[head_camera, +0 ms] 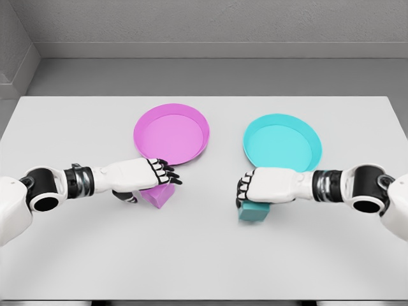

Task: Place the blocks in the corresponding plates according to their colors

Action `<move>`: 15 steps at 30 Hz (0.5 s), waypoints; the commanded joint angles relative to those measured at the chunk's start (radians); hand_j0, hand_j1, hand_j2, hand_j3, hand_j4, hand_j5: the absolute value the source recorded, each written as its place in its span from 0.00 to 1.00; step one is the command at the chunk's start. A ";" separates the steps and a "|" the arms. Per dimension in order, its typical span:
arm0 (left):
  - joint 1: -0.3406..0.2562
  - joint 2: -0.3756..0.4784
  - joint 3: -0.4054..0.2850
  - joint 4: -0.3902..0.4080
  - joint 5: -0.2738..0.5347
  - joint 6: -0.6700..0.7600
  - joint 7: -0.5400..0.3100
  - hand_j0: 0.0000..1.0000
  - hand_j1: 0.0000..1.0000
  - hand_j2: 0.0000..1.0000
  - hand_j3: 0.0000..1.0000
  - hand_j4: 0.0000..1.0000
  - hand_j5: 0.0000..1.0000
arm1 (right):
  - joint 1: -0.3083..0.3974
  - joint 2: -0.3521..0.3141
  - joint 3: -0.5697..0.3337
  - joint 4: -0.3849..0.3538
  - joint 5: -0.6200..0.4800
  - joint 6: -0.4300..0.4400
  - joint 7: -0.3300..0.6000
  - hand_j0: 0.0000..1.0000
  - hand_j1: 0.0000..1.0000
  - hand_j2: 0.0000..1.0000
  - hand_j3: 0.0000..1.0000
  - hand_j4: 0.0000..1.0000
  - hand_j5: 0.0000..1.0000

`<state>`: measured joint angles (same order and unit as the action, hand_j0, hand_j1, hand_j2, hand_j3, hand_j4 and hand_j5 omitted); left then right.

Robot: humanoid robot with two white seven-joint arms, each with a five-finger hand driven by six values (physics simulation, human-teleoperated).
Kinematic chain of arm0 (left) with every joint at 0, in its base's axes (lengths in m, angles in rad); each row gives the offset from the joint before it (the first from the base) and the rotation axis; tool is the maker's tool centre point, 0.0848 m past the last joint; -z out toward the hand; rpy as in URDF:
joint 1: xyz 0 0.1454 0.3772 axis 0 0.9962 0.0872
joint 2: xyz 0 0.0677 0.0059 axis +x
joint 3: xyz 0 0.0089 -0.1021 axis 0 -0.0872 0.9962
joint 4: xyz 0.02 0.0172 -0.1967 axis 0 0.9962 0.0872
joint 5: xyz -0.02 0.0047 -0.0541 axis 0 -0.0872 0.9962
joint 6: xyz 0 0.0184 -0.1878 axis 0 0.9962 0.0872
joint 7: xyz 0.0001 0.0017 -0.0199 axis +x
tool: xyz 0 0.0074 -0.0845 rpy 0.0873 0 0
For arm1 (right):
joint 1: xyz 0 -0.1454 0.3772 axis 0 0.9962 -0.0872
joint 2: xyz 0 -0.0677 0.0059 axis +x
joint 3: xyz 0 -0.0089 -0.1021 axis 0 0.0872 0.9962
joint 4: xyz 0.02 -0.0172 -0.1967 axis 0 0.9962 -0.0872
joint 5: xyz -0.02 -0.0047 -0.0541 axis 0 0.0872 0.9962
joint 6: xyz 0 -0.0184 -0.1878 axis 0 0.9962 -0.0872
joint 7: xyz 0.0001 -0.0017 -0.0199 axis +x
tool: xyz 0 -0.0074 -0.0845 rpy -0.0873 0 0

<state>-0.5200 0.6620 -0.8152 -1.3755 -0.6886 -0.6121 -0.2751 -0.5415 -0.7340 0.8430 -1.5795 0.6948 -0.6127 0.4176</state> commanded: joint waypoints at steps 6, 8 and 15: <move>0.000 -0.012 -0.001 0.016 0.004 0.001 0.000 1.00 1.00 1.00 1.00 1.00 1.00 | -0.002 -0.001 -0.041 0.001 -0.006 0.002 0.000 0.64 0.64 0.64 0.64 0.64 0.64; 0.000 -0.021 -0.001 0.021 0.004 0.001 0.000 1.00 1.00 1.00 1.00 1.00 1.00 | -0.002 -0.002 -0.044 0.001 -0.006 0.002 0.000 0.64 0.64 0.64 0.64 0.64 0.64; -0.008 -0.051 -0.001 0.042 -0.005 0.001 -0.001 1.00 1.00 1.00 1.00 1.00 1.00 | -0.009 -0.008 -0.068 0.007 -0.006 0.002 0.000 0.64 0.64 0.64 0.64 0.64 0.64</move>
<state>-0.5292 0.6224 -0.8167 -1.3419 -0.6969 -0.6120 -0.2754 -0.5507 -0.7407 0.7802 -1.5734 0.6944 -0.6129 0.4177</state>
